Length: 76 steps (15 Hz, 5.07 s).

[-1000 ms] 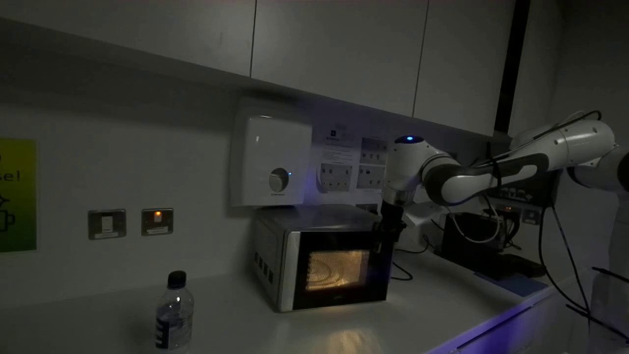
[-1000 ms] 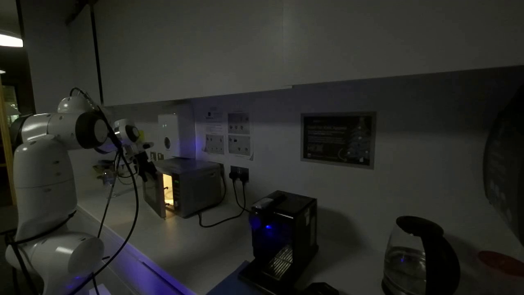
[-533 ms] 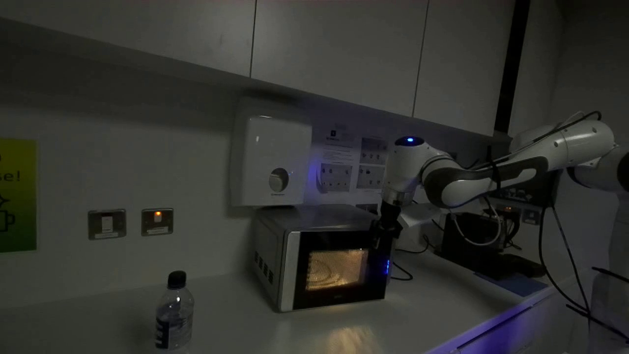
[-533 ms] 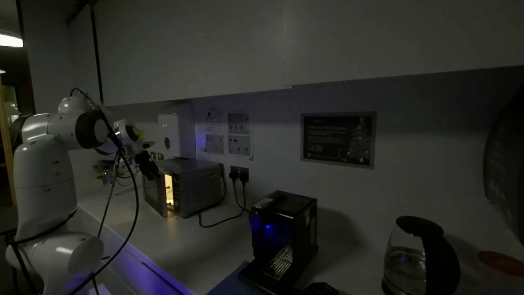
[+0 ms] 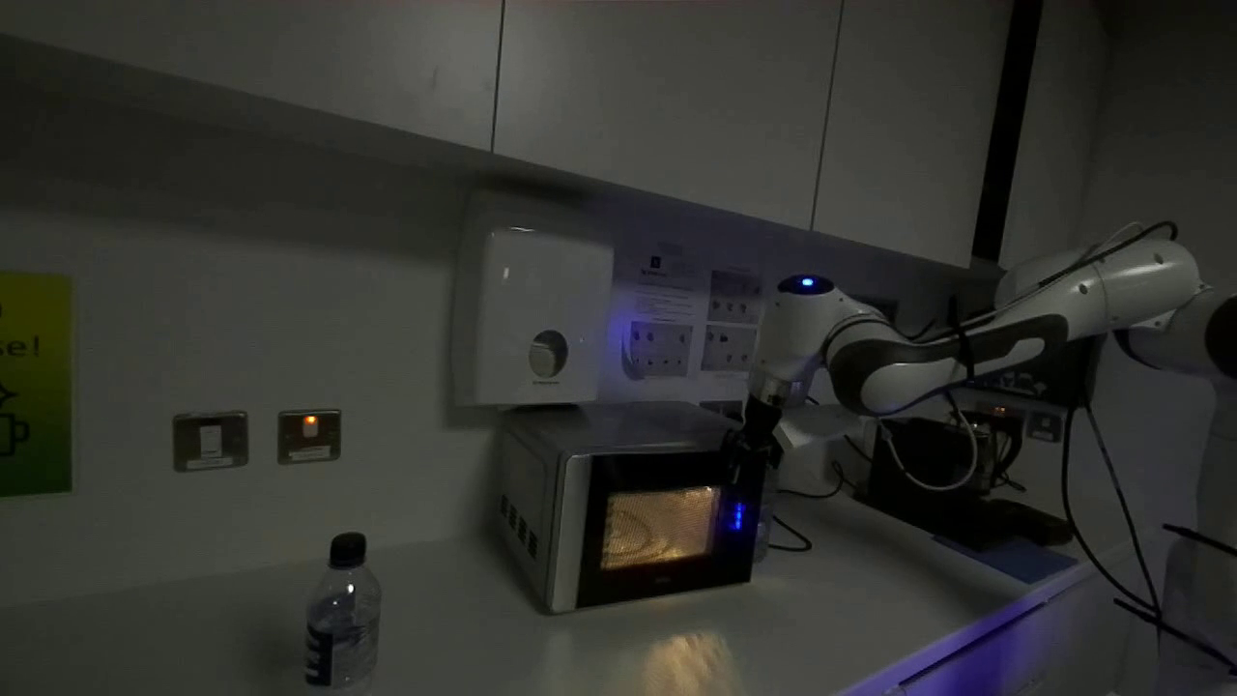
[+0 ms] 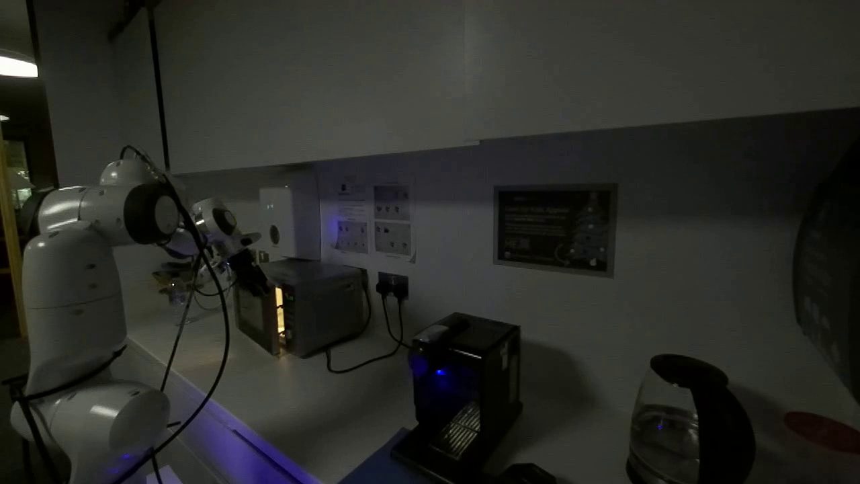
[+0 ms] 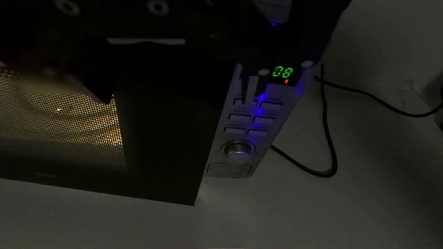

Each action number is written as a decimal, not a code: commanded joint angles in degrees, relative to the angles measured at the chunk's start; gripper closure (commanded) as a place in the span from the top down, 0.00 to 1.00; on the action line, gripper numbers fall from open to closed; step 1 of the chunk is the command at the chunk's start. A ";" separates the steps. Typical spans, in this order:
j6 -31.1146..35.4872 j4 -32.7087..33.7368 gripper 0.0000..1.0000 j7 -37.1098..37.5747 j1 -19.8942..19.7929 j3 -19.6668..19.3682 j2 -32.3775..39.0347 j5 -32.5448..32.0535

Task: Close the microwave door

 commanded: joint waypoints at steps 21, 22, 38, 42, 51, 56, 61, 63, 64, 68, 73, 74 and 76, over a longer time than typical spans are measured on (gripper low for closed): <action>11.74 2.28 1.00 -3.32 -0.10 0.12 3.24 0.12; 12.45 1.75 1.00 -4.59 -0.12 0.08 3.11 0.30; 10.83 -0.47 1.00 -9.39 0.00 -0.63 2.03 -4.74; 11.00 -1.02 1.00 -9.38 -0.13 -0.90 1.88 -6.89; 10.52 -0.25 1.00 -9.54 -0.19 -1.41 2.30 -13.62; 10.54 -0.35 1.00 -9.46 -0.17 -1.40 2.31 -15.31; 10.22 -0.47 1.00 -9.33 -0.08 -1.30 2.22 -17.20; 9.93 -0.60 1.00 -9.09 0.04 -1.27 2.18 -18.71; 9.65 -0.62 1.00 -8.85 0.13 -1.25 2.19 -19.35; 8.78 -0.58 1.00 -8.65 0.34 -1.07 2.20 -22.70; 9.46 -1.23 1.00 -8.36 0.12 -1.05 1.98 -22.97; 9.48 -1.43 1.00 -8.19 0.12 -1.06 1.92 -23.23; 9.41 -1.67 1.00 -7.83 0.14 -1.05 1.96 -23.75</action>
